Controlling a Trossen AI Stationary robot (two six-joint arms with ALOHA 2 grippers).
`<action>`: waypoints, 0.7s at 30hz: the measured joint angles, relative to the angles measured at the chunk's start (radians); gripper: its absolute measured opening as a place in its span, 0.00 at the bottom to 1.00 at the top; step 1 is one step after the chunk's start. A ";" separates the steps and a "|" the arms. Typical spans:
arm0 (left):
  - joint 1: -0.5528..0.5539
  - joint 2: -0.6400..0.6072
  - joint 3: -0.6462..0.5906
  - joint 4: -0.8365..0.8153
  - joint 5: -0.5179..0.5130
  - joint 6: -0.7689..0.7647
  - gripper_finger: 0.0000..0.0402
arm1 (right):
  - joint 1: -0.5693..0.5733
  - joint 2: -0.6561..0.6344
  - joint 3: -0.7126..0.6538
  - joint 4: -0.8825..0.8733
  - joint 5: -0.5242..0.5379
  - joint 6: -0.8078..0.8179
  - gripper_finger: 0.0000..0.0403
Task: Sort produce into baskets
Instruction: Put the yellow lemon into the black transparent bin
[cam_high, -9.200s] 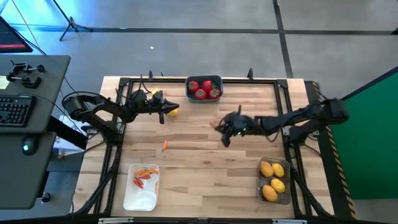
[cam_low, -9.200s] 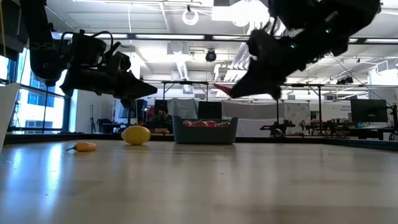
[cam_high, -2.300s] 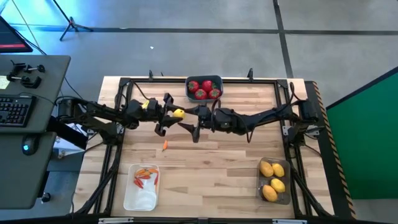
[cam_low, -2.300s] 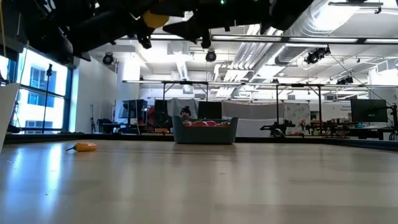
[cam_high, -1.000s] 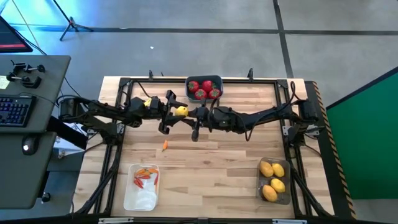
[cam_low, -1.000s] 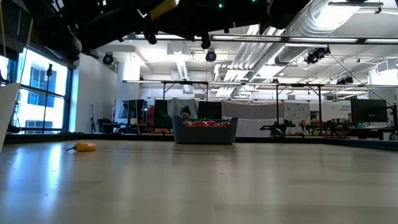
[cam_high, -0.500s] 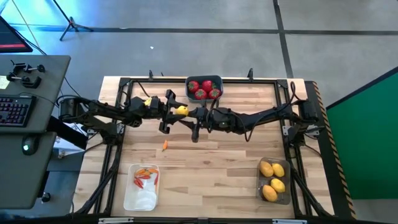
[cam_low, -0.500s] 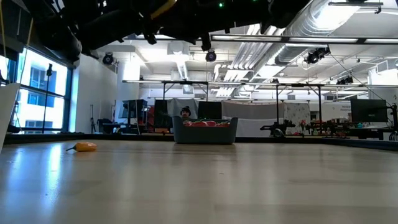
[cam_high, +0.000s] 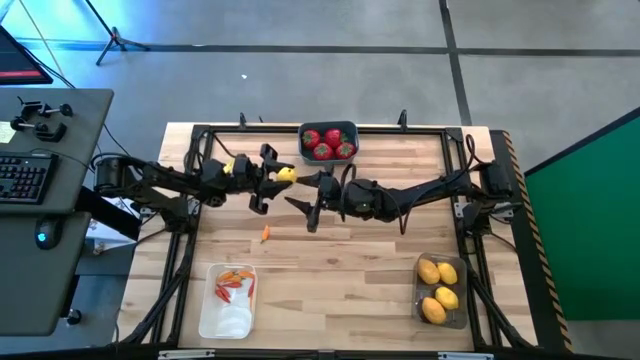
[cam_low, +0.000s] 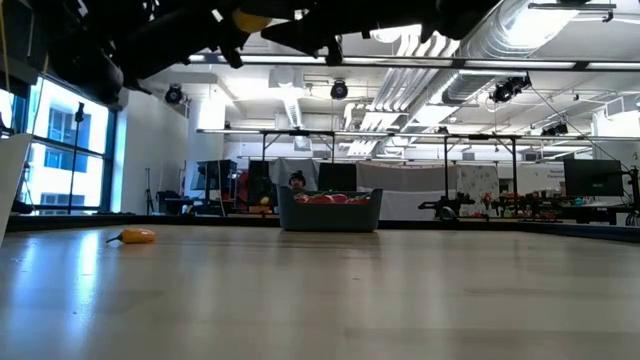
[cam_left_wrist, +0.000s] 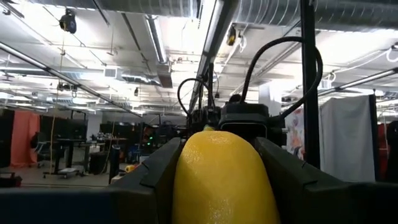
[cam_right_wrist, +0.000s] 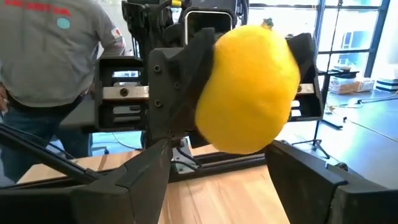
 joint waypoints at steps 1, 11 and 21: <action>-0.006 0.000 0.000 -0.001 -0.003 0.000 0.39 | -0.003 0.000 0.000 0.001 -0.001 0.003 0.63; -0.069 0.038 0.032 0.025 -0.035 0.047 0.39 | -0.010 0.000 0.000 0.066 -0.035 0.022 0.63; -0.070 0.058 0.043 0.026 -0.041 0.024 0.43 | -0.011 0.000 0.000 0.060 -0.025 0.016 0.37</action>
